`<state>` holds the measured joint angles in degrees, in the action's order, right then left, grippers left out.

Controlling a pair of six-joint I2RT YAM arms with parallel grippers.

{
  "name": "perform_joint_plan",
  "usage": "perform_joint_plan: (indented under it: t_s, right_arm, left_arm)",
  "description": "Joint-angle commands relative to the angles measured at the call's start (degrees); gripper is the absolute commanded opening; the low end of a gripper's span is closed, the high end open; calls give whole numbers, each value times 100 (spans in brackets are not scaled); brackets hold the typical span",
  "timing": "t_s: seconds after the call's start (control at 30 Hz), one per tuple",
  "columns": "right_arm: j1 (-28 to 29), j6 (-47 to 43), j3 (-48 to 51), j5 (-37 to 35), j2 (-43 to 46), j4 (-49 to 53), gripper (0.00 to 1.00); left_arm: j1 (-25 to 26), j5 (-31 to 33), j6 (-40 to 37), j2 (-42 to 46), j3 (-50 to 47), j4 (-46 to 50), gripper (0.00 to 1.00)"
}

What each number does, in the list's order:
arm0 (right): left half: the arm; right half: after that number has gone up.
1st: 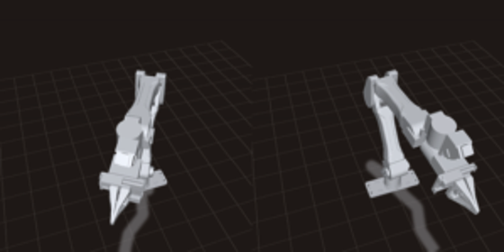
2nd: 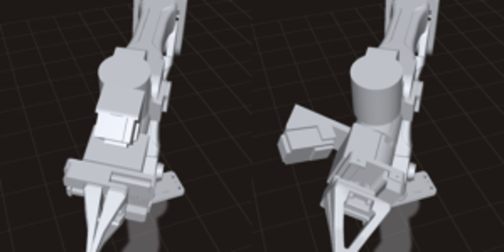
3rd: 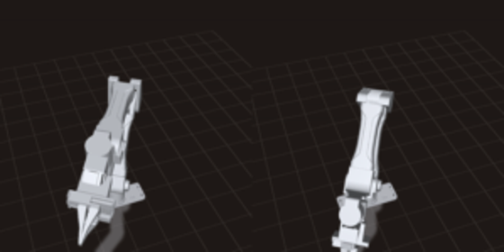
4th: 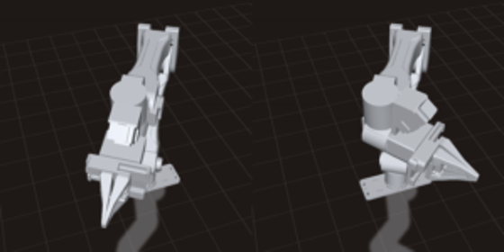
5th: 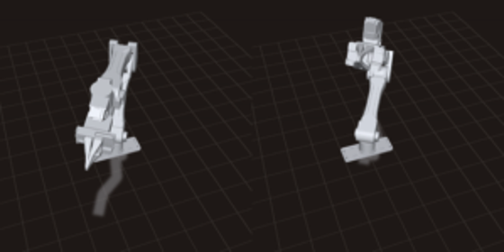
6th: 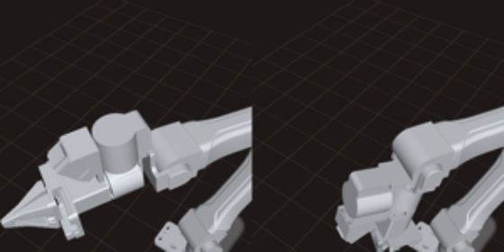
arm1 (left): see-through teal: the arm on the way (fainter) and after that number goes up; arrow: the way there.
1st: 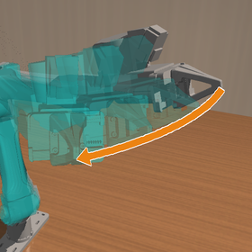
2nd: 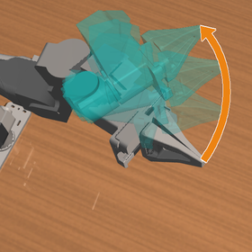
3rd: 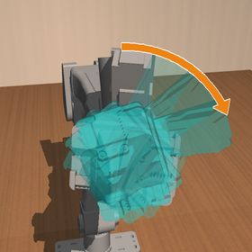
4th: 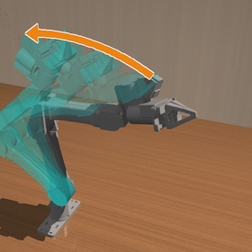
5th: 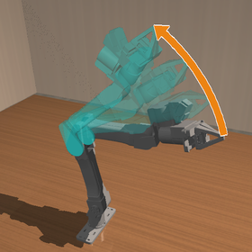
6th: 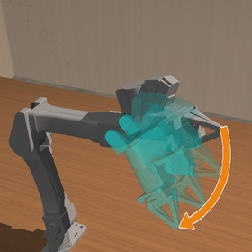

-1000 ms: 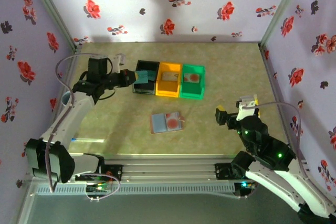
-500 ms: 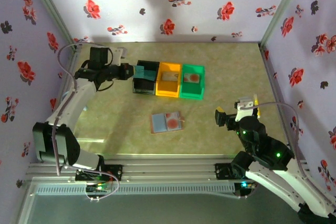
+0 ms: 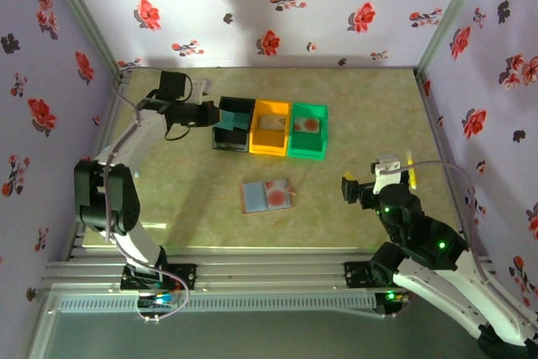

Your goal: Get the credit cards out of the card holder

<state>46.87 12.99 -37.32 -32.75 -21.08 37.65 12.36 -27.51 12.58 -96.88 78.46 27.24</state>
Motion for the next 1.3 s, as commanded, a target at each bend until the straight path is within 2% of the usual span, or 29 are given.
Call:
perform_joint_plan:
  t_s: [0.0, 0.4, 1.27]
  right_arm:
    - [-19, -130, 41, 41, -34, -3, 99]
    - [-26, -174, 58, 101, -55, -25, 99]
    - [-51, -272, 122, 469, -163, -161, 99]
  left_arm:
    - [-39, 59, 162, -375, 395, -110, 0]
    - [-23, 222, 114, -1583, 1590, 435, 0]
    - [233, 112, 307, -3272, 3244, 1044, 0]
